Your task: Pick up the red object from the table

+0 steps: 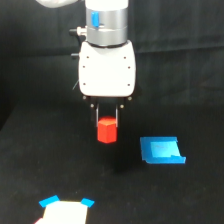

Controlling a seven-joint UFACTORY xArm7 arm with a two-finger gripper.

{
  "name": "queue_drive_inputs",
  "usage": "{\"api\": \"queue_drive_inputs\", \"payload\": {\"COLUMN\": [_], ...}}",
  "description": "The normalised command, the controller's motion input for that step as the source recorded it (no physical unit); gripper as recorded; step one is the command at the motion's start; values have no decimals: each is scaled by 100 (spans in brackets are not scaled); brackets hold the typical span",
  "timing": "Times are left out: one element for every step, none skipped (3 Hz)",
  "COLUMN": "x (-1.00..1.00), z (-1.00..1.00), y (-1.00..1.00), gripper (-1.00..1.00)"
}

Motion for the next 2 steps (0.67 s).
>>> {"api": "queue_drive_inputs", "payload": {"x": [3, 77], "z": [100, 65], "y": [97, -73], "gripper": [-100, -76]}}
